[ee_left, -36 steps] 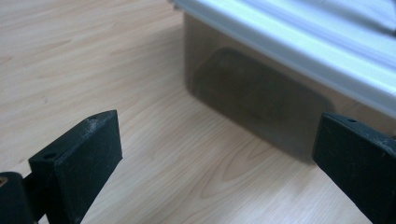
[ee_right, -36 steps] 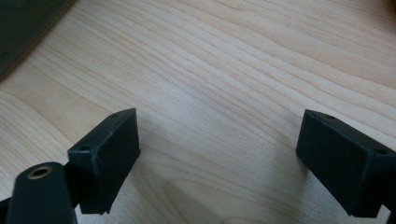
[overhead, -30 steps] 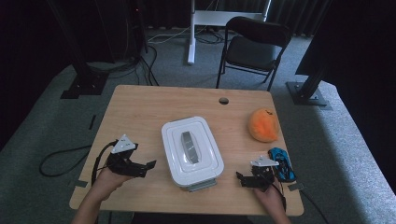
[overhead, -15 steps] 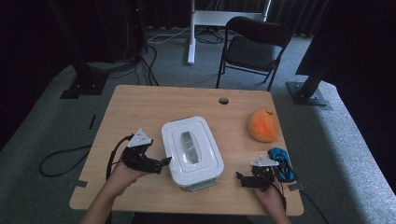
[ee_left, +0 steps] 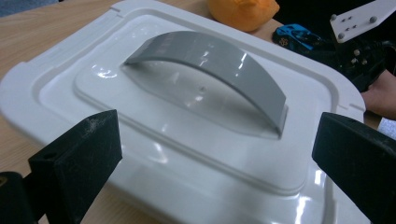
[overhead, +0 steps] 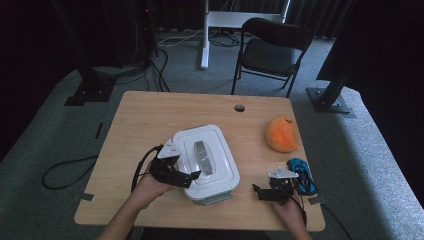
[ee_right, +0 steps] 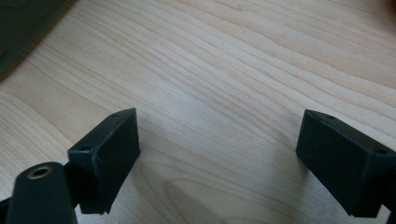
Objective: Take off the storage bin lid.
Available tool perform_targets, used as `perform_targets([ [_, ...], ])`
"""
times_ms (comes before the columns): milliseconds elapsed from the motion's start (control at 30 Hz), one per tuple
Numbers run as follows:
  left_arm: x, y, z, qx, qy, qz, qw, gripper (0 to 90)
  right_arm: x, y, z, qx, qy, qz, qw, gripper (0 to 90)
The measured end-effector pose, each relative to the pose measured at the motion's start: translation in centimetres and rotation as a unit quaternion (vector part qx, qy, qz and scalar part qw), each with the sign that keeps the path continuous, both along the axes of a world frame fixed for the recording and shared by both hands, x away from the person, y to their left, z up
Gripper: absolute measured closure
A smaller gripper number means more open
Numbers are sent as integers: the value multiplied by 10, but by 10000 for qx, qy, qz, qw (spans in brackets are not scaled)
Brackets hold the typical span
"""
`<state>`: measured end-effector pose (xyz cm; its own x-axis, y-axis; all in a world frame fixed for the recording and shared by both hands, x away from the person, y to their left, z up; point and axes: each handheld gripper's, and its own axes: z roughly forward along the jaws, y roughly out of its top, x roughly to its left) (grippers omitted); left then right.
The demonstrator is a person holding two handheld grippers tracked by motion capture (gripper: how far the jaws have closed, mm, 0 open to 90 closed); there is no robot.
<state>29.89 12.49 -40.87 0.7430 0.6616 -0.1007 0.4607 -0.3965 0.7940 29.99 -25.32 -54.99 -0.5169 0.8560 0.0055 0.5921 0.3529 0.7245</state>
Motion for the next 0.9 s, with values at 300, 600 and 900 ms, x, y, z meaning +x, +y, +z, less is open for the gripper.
perform_targets([
  [300, 5, -23, 1, 57, 53, 73, 9999, 20, 0, 0, 0, 0, -3, 1, 10000, 126],
  [600, 8, -38, -3, 132, 138, 217, 9996, 51, 0, 0, 0, -4, 0, 4, 10000, 126],
  [900, 9, -55, -6, 254, 55, 561, 9981, 89, 0, 0, 0, -4, -1, 4, 10000, 126],
])
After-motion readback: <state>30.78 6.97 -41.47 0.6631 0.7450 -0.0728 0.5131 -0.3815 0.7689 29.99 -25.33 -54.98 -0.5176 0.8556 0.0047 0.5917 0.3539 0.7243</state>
